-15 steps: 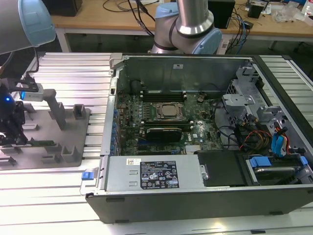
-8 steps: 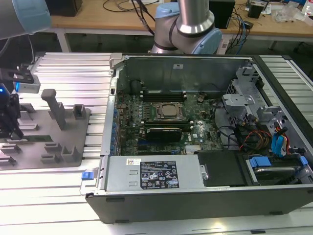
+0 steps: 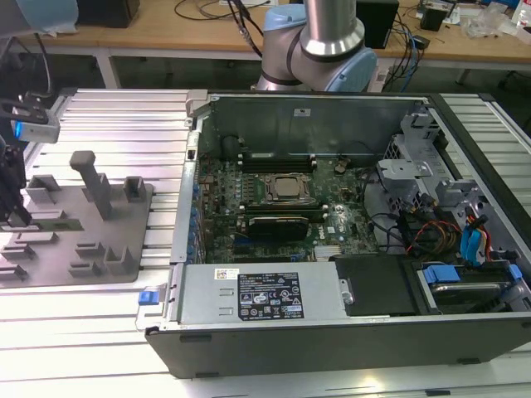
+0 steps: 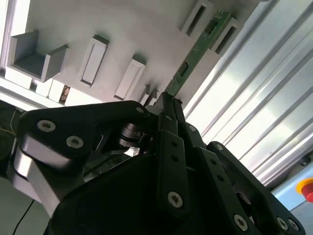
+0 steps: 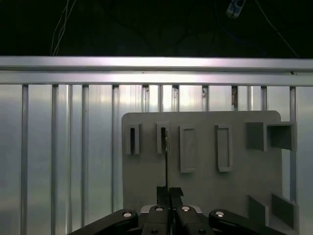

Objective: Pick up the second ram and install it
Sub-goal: 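Pick up the second ram and move it above second insertion slot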

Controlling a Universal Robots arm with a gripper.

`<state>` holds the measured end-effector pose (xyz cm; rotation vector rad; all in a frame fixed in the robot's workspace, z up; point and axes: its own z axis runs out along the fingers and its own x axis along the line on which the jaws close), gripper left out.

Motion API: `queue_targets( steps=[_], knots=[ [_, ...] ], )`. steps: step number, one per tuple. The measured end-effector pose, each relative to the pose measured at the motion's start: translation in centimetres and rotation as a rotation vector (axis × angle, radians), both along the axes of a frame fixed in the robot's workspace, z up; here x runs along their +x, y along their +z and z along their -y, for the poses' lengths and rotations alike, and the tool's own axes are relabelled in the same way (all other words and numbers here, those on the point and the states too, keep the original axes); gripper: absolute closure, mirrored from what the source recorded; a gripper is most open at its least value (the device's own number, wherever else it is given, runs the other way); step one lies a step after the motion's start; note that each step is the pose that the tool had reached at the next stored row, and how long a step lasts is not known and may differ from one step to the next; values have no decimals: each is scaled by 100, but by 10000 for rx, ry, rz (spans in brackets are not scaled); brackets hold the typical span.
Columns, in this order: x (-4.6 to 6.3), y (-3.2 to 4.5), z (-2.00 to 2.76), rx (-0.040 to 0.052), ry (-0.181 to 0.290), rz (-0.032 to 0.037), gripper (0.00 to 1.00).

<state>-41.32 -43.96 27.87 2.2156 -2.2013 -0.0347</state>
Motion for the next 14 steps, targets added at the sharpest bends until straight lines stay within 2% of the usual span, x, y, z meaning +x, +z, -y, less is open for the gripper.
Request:
queue_targets(
  steps=[3, 11, 13, 14],
  knots=[
    [0, 86, -5, 0, -1, 2, 91],
    [-1, 407, -8, 0, -2, 2, 91],
    [-1, 450, -8, 0, -1, 2, 91],
    [-1, 499, -8, 0, -2, 3, 91]
  ],
)
